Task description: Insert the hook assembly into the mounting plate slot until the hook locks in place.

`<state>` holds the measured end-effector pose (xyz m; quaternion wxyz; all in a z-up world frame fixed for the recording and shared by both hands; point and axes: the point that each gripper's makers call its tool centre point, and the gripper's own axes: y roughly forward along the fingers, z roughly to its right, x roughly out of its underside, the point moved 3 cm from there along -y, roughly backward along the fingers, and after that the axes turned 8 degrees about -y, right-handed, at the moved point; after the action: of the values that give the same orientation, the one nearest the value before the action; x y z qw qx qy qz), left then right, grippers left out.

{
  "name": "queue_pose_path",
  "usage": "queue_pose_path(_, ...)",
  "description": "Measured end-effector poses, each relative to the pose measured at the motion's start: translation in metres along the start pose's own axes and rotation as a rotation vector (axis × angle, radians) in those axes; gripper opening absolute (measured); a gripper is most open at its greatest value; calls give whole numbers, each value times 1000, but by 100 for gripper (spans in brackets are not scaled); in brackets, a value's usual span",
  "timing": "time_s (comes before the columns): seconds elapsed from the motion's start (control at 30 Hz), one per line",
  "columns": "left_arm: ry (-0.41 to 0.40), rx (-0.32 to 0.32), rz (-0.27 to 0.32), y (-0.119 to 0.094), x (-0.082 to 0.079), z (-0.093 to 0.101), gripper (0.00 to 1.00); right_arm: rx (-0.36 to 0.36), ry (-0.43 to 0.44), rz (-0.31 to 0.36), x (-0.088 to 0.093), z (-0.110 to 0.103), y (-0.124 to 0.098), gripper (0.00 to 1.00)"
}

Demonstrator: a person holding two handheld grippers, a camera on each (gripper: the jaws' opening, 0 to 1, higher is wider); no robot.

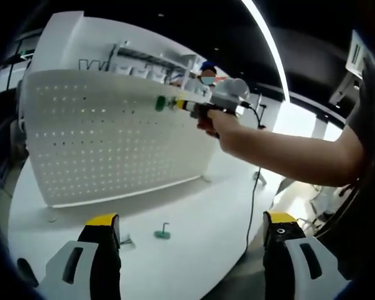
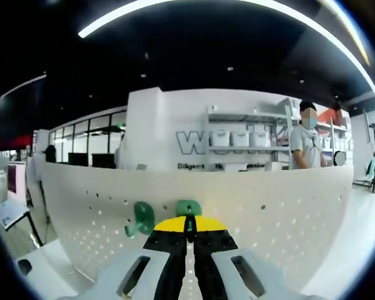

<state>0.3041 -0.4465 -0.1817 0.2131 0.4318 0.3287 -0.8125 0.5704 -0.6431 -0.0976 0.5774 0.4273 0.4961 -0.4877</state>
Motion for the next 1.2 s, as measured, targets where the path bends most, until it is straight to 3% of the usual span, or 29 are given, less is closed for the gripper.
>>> queue_pose_path(0.77, -4, -4, -2, -1, 2, -5, 96, 9, -19, -41, 4, -2, 6, 3)
queue_pose_path(1.2, -8, -13, 8, -4, 3, -6, 95, 7, -21, -21, -2, 0, 6, 5)
